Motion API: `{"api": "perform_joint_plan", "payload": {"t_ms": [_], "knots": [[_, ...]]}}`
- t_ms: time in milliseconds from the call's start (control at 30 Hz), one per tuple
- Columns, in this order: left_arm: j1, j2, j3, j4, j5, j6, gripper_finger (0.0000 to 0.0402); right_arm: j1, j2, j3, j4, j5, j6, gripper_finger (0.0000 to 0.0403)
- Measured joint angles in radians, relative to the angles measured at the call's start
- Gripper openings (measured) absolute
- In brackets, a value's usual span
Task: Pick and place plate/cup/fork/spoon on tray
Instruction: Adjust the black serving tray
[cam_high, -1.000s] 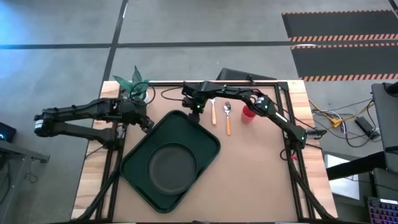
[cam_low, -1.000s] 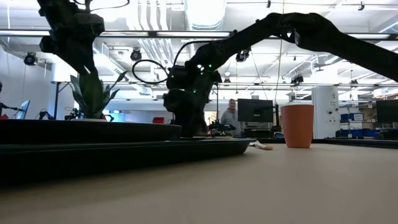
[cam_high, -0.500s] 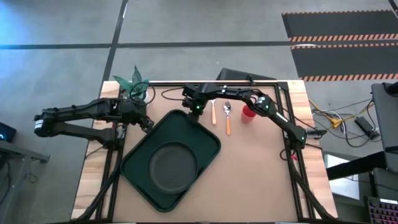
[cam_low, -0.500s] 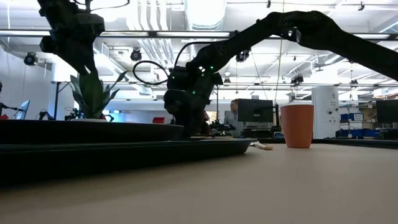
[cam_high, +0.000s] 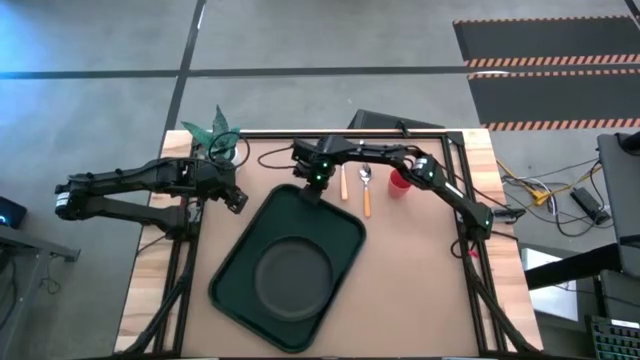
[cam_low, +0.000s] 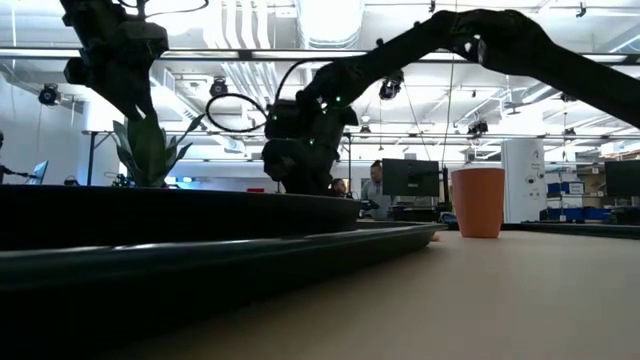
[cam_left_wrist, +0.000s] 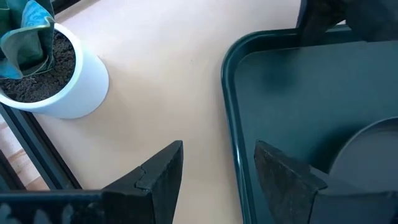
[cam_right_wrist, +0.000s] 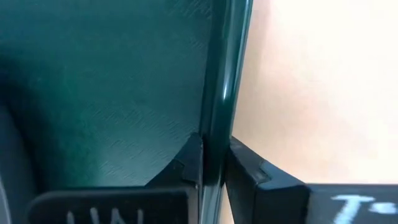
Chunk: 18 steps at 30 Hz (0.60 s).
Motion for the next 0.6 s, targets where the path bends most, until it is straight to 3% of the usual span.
{"api": "perform_joint_plan", "payload": {"t_ms": [333, 600], "knots": [[0.000, 0.000, 0.000, 0.000, 0.000, 0.001, 0.0180, 0.020, -0.053, 0.005, -0.080, 0.109, 0.055, 0.0027], [0.000, 0.000, 0.000, -0.001, 0.000, 0.001, 0.0180, 0.085, -0.054, 0.000, -0.133, 0.123, 0.108, 0.0027]]}}
